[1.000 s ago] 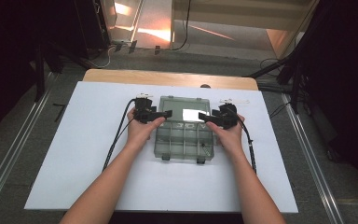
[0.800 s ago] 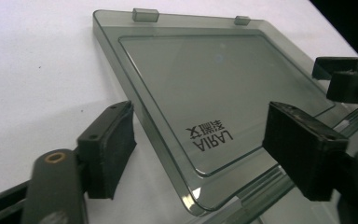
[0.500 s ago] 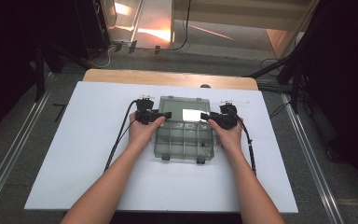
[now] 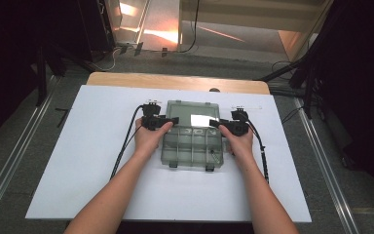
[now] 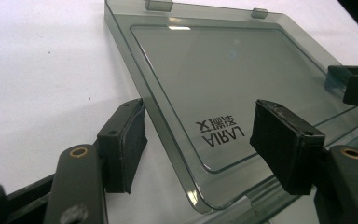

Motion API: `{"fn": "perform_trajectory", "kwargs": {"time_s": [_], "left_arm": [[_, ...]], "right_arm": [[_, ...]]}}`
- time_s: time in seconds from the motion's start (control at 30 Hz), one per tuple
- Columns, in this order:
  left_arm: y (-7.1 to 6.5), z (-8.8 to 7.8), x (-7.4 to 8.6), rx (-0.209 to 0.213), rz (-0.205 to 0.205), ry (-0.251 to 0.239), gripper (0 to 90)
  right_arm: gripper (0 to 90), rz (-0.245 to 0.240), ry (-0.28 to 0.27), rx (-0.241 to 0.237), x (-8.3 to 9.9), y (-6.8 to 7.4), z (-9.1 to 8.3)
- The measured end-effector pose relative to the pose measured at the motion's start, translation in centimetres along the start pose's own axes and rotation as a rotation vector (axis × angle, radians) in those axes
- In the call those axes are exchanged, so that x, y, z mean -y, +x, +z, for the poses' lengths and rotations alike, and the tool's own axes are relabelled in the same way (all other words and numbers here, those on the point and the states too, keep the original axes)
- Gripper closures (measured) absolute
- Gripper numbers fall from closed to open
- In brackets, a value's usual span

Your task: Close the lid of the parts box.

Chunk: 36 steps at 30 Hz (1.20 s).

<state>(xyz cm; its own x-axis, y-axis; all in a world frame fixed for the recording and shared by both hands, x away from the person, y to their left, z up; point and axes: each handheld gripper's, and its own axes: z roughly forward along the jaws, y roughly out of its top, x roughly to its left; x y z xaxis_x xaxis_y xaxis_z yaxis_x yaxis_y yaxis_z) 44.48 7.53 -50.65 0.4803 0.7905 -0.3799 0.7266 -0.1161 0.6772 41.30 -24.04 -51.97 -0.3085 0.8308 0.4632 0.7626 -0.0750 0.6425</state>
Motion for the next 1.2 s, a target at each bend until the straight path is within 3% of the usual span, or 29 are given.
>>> {"fn": "perform_trajectory", "kwargs": {"time_s": [0.17, 0.3, 0.47, 0.53, 0.6, 0.67, 0.77, 0.83, 0.97, 1.03, 1.2], "left_arm": [[0.4, -0.3, 0.1, 0.051, -0.027, -0.011, 32.0], [0.5, -0.6, -0.1, 0.081, -0.055, -0.034, 31.5], [0.9, -0.2, 0.1, 0.099, -0.083, 0.003, 29.8], [0.9, -0.2, 0.0, 0.107, -0.1, 0.005, 29.7], [0.7, -0.1, 0.1, 0.128, -0.091, 0.016, 29.8], [0.5, -0.2, 0.1, 0.109, -0.065, 0.01, 30.7], [0.4, -0.5, 0.2, 0.095, -0.049, -0.034, 36.7], [0.4, -0.8, 0.2, 0.092, -0.044, -0.051, 42.4], [0.3, -1.7, 0.0, 0.082, 0.014, -0.077, 53.6], [0.3, -2.2, 0.0, 0.059, 0.067, -0.087, 60.6], [0.4, -3.1, 0.0, 0.055, 0.117, -0.111, 71.0]], "right_arm": [[37.1, 0.022, -0.011, -0.044, 0.1, -0.3, -0.2], [34.8, 0.034, -0.016, -0.049, 0.1, -0.4, -0.1], [38.6, 0.046, -0.007, -0.039, 0.1, -0.5, -0.1], [40.4, 0.061, -0.005, -0.056, 0.1, -0.7, -0.1], [43.7, 0.058, 0.008, -0.084, 0.1, -0.7, 0.0], [45.7, 0.018, 0.008, -0.052, 0.2, -0.1, 0.0], [51.6, -0.021, -0.053, -0.008, 0.5, 0.4, -0.3], [56.7, -0.024, -0.092, -0.007, 0.6, 0.4, -0.8], [63.9, -0.045, -0.138, -0.004, 0.9, 0.4, -1.4], [67.9, -0.07, -0.161, -0.003, 1.0, 0.5, -1.8], [74.1, -0.134, -0.194, 0.011, 1.2, 0.8, -2.5]]}}
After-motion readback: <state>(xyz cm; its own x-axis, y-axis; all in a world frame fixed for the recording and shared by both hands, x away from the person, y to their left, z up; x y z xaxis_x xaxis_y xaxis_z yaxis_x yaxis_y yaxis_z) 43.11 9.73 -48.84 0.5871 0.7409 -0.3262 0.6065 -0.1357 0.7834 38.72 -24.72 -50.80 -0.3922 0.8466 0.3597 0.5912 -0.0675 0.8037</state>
